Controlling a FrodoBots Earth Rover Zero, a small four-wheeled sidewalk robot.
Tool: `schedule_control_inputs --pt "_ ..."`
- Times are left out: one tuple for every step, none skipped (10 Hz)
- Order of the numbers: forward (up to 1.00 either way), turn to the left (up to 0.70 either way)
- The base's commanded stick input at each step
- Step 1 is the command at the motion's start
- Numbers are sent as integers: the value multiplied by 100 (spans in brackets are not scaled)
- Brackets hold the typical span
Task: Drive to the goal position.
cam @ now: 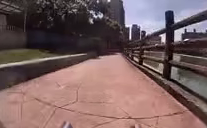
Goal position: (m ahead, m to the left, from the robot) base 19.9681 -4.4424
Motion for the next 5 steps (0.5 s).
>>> schedule_control_inputs --pt "70 -35" --pt "70 -35" --pt "70 -35" --pt "70 -35" --pt "70 -15"
